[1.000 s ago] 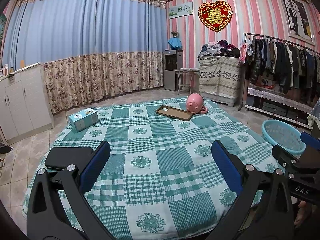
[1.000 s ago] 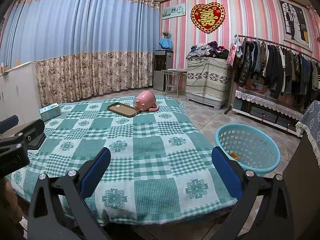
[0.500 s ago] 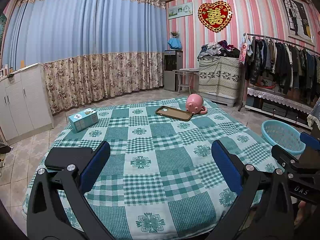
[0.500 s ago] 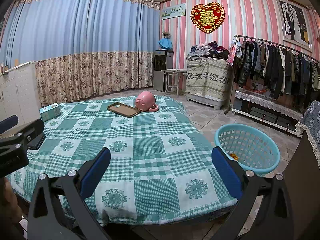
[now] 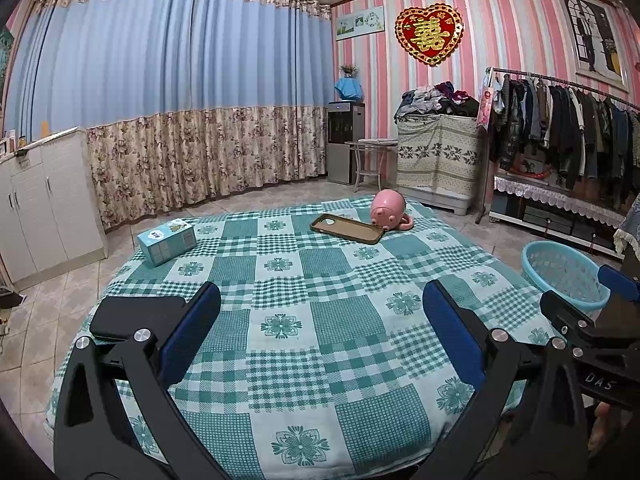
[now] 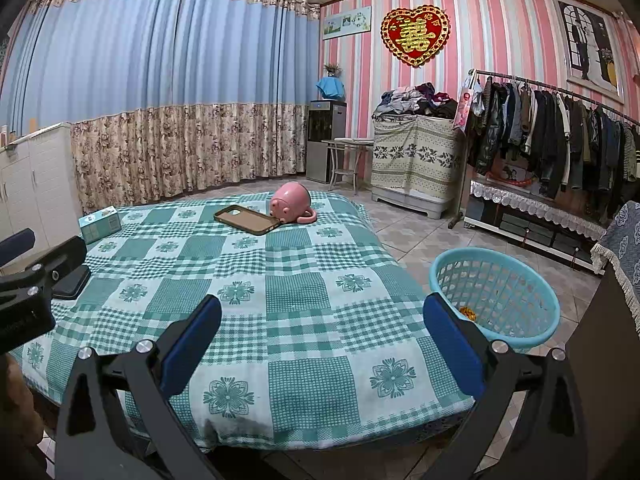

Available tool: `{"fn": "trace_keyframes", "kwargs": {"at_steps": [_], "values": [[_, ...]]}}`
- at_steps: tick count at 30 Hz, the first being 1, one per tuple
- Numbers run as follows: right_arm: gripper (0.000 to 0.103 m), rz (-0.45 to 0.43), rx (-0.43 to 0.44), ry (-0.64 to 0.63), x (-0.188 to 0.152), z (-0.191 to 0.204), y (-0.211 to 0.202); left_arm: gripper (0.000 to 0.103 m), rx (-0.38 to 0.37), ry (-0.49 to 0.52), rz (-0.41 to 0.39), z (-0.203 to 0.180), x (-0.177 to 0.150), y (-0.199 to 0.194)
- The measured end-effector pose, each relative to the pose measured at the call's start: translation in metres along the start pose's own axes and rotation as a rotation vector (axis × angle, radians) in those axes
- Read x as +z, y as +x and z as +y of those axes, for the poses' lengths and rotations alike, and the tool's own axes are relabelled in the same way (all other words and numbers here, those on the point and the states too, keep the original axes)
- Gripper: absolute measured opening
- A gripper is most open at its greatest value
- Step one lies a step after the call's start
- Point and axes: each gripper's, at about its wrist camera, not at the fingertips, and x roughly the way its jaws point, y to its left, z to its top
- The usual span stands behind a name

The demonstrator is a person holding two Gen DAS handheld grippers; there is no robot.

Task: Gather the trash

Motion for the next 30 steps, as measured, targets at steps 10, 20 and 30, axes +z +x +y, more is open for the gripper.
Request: {"fn": "trace_keyframes", "kwargs": {"at_steps": [10,20,30], "values": [[0.099,0.0,-0.001,-0.001,0.0002,-0.0013,-0.0003,0.098,0.0,0.001,-0.002,-0.0013,0.0004,-0.0008],[0.099,0.0,-0.001,-0.001,-0.0001,-0.0007,-0.0002,0.098,-0.001,0.002,-0.002,-0.0016,-0.0001,-0.001],[0.099,0.0,-0.001,-0.002,-0.0002,-0.0007,-0.0004,0.098,-0.002,-0.001,-0.002,-0.002,-0.0001,-0.0011]]}}
